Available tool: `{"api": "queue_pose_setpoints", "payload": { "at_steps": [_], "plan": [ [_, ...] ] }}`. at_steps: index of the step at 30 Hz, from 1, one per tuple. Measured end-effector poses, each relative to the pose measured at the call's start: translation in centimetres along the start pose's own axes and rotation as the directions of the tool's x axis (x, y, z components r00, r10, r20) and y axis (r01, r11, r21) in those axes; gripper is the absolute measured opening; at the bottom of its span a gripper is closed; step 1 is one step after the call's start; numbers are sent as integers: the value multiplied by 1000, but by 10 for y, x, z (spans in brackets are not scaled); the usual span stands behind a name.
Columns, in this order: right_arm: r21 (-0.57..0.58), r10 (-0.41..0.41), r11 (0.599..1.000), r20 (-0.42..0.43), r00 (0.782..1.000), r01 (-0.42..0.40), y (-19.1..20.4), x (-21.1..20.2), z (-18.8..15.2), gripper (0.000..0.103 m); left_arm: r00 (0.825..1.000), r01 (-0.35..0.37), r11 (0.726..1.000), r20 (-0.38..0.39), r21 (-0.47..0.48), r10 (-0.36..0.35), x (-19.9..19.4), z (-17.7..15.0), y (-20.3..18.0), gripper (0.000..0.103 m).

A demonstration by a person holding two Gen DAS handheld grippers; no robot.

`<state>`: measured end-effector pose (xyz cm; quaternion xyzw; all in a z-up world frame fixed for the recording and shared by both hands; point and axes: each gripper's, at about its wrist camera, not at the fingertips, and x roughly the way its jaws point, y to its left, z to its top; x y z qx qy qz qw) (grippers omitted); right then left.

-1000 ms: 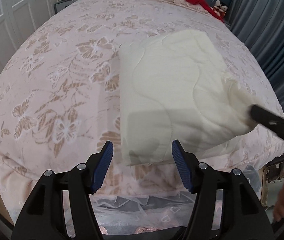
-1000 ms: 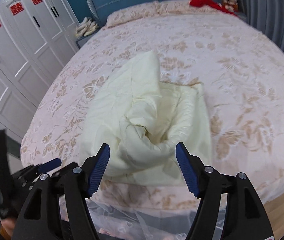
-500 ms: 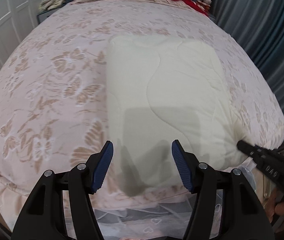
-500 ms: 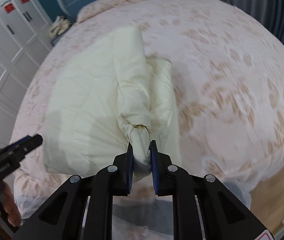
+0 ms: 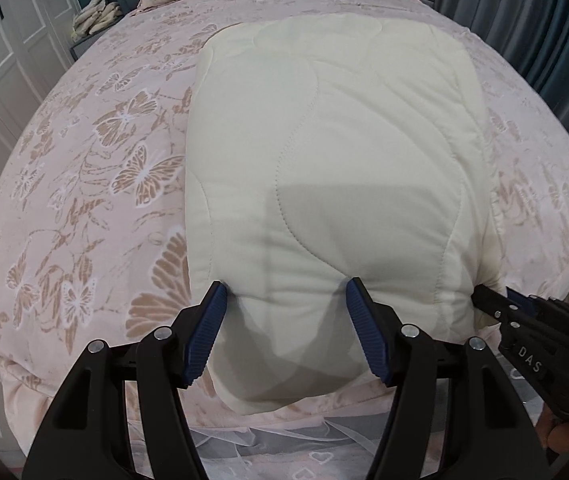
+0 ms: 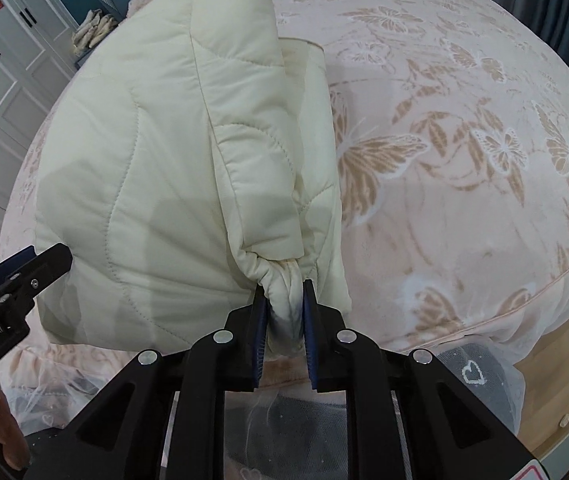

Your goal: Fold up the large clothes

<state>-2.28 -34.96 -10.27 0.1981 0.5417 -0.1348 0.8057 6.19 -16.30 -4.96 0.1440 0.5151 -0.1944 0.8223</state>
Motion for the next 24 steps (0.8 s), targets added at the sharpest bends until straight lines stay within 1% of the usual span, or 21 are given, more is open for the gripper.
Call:
{"api": "queue_pose_setpoints", "payload": {
  "at_steps": [4, 9, 11, 18, 19, 24],
  "plan": [
    [-33, -40, 999, -13, 999, 40, 6, 4, 2, 17, 999, -33, 999, 10, 14, 33, 4, -2, -4, 61],
    [-117, -133, 985, -18, 991, 130, 22, 2, 4, 20, 998, -64, 998, 23, 25, 64, 8, -5, -6, 62],
    [-143, -169, 975, -1, 986, 167, 28, -7, 6, 25, 997, -74, 997, 27, 24, 73, 10, -4, -5, 62],
    [-183, -198, 962, 38, 979, 202, 35, -42, 10, 26, 996, -82, 996, 35, 19, 82, 11, -4, -2, 62],
    [-193, -205, 959, 43, 978, 209, 36, -45, 9, 28, 996, -82, 996, 36, 23, 81, 11, -4, -2, 62],
    [-239, -266, 930, 83, 960, 278, 47, -62, 5, 30, 997, -70, 997, 28, 17, 69, 11, -3, 3, 63]
  ]
}}
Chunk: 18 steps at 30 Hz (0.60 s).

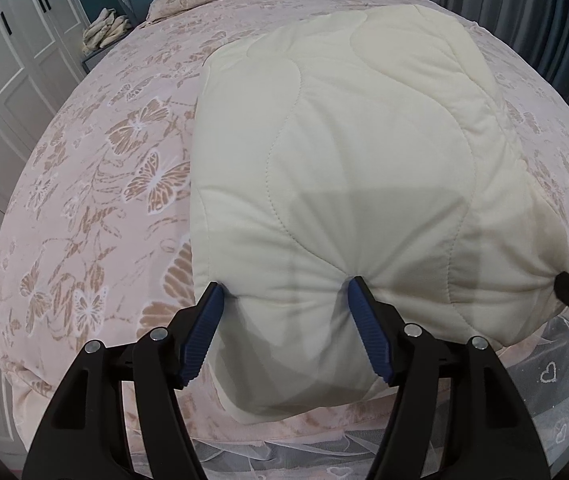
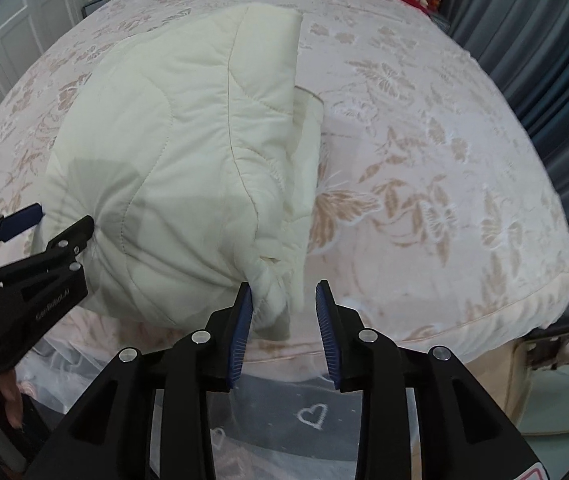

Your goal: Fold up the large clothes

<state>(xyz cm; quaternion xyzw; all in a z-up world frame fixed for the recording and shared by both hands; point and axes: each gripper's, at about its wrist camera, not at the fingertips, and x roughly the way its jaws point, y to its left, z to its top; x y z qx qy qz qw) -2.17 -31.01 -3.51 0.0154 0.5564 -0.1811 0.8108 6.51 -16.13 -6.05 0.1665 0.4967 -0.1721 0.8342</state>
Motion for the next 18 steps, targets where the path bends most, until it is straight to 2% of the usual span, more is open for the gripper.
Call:
{"api": "queue_pose_setpoints", "payload": {
  "at_steps": [3, 8, 12, 18],
  "plan": [
    [-40, -53, 998, 3, 999, 53, 11, 8, 7, 30, 1000, -5, 1000, 0, -1, 5, 1, 0, -1, 63],
    [-61, -58, 997, -69, 996, 54, 21, 53, 7, 30, 1000, 3, 1000, -9, 2, -3, 3, -1, 0, 69],
    [-67, -83, 995, -77, 994, 78, 31, 67, 5, 31, 1000, 7, 1000, -9, -1, -7, 6, -3, 0, 74],
    [-26, -57, 998, -98, 994, 55, 29, 80, 7, 33, 1000, 12, 1000, -11, -2, -12, 8, -4, 0, 78]
  ]
}}
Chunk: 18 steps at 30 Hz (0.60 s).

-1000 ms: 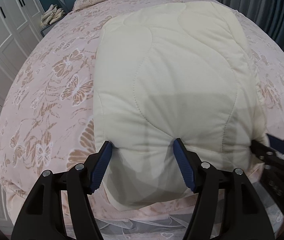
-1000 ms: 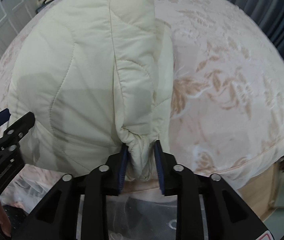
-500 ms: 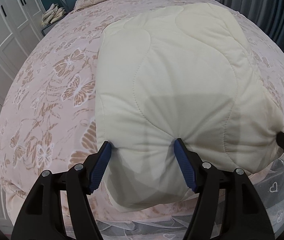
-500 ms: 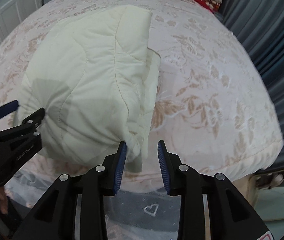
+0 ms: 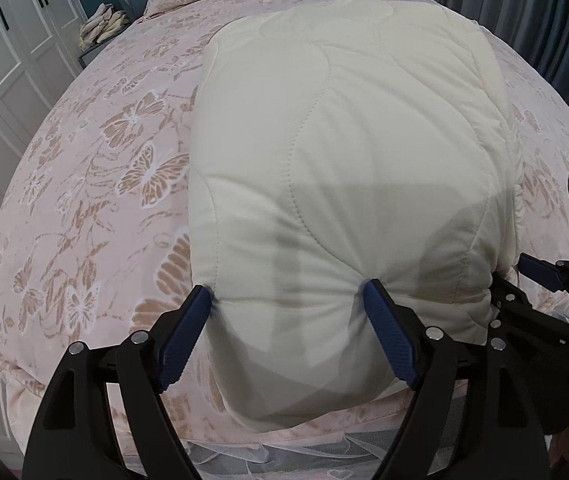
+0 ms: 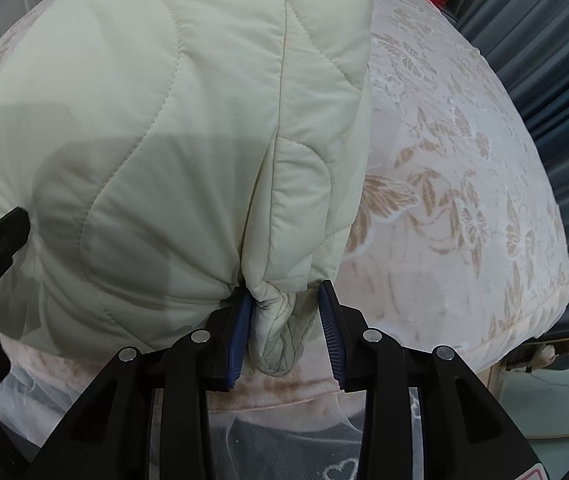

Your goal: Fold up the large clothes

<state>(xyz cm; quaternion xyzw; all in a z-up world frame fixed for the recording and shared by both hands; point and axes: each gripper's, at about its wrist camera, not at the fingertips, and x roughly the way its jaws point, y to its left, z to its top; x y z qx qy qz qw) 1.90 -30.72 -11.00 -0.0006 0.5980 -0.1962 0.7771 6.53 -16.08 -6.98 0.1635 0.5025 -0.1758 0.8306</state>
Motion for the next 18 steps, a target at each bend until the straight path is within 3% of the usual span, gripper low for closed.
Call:
{"api": "queue_pose_setpoints", "payload": {
  "at_steps": [10, 12, 14, 18],
  "plan": [
    [26, 43, 999, -26, 999, -42, -6, 6, 3, 34, 1000, 3, 1000, 7, 8, -3, -1, -2, 0, 81],
    [28, 45, 999, -37, 998, -44, -12, -5, 5, 41, 998, 60, 998, -18, -30, -61, -7, 2, 13, 81],
    [57, 69, 996, -3, 998, -68, -25, -27, 6, 54, 993, 109, 990, -27, -92, -112, -16, 7, 32, 83],
    [145, 168, 974, 54, 984, -174, -55, -52, 11, 66, 981, 183, 956, -23, -229, -193, -19, 20, 76, 93]
  ]
}}
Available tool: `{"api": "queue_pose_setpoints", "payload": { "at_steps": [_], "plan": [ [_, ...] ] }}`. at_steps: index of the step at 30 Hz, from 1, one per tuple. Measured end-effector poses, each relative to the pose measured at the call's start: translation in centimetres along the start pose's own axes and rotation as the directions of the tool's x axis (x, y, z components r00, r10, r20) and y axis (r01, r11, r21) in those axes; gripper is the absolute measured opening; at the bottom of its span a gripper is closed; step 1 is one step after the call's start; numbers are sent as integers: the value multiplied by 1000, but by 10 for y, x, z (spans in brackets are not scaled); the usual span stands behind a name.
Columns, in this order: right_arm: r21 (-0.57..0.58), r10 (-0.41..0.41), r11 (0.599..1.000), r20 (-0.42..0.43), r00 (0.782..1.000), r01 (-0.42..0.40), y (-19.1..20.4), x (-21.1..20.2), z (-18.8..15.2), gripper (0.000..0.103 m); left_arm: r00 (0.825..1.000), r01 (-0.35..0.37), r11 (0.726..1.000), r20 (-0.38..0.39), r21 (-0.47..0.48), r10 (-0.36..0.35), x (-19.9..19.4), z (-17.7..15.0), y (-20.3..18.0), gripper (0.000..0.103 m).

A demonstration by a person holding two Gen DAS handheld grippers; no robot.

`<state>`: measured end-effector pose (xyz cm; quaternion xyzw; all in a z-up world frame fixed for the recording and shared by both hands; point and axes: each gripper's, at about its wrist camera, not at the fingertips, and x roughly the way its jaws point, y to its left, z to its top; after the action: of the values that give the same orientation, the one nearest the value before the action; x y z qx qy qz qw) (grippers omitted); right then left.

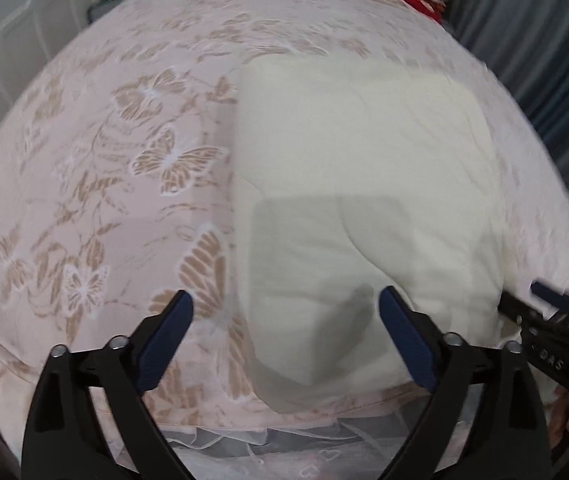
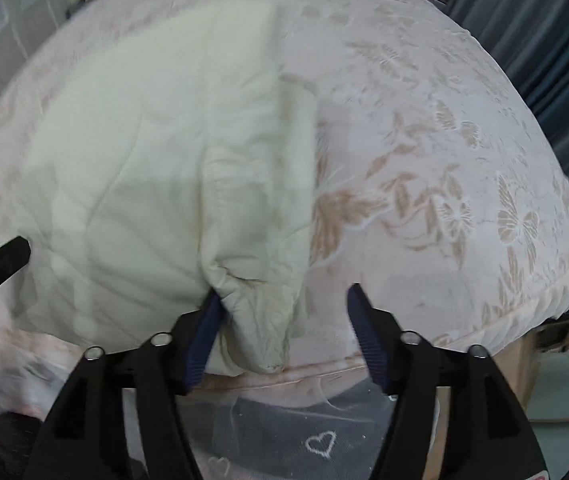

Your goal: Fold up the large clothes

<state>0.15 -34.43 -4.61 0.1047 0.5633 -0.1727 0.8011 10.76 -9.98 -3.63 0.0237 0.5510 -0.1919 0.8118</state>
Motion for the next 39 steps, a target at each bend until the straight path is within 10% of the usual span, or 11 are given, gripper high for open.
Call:
{"api": "queue_pose_setpoints", "payload": {
  "at_steps": [13, 20, 28, 39],
  "plan": [
    [115, 176, 980, -142, 974, -160, -9, 70, 4, 90, 989, 96, 995, -110, -6, -96, 51, 16, -5, 98],
    [110, 197, 977, -150, 969, -181, -2, 83, 7, 89, 995, 8, 995, -98, 102, 2, 57, 12, -35, 98],
    [-59, 79, 995, -81, 994, -84, 53, 44, 11, 33, 999, -39, 969, -16, 245, 44, 21, 7, -57, 54],
    [-106, 68, 993, 119, 991, -55, 105, -18, 14, 25, 976, -135, 949, 201, 286, 79, -53, 27, -38, 44]
  ]
}}
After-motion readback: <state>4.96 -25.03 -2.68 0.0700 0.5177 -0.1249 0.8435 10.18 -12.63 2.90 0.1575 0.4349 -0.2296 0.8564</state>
